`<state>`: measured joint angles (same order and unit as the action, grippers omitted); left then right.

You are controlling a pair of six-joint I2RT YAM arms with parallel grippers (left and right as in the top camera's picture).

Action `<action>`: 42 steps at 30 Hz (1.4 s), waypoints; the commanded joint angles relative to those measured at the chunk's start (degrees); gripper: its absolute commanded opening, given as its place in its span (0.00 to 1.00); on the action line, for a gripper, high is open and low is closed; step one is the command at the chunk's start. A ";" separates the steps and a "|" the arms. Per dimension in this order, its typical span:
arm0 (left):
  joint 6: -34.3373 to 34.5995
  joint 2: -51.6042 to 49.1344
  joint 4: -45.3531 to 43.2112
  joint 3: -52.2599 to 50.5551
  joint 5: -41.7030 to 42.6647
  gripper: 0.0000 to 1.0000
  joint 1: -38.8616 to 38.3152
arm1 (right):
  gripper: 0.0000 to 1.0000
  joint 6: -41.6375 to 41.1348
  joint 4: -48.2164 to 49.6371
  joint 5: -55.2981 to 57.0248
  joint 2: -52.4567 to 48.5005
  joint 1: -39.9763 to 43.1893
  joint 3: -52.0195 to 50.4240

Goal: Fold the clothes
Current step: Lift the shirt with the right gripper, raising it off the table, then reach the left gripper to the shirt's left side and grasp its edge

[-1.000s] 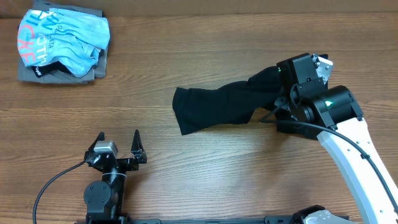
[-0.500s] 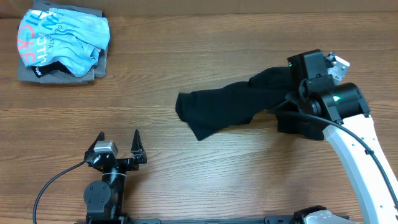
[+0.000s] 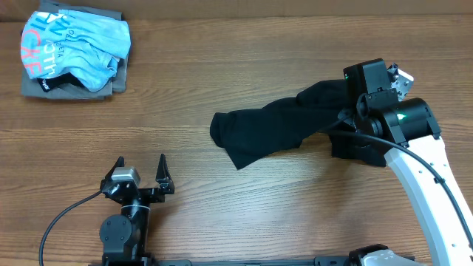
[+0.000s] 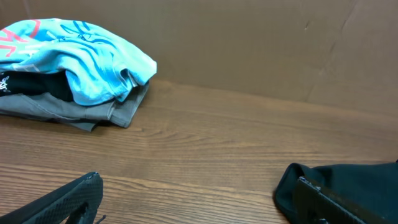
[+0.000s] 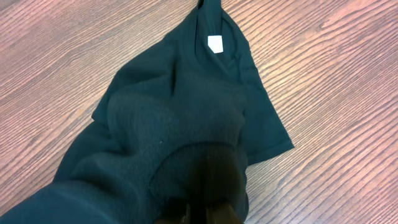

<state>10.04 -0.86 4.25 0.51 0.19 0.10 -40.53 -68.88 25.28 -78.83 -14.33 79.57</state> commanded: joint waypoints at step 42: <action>-13.40 -73.42 43.95 69.09 -4.66 1.00 -31.93 | 0.04 0.00 2.60 -1.36 -0.07 0.07 1.40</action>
<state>-1.52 -70.46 46.37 68.27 13.78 -26.74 -40.47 -66.76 23.33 -78.94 -14.35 79.57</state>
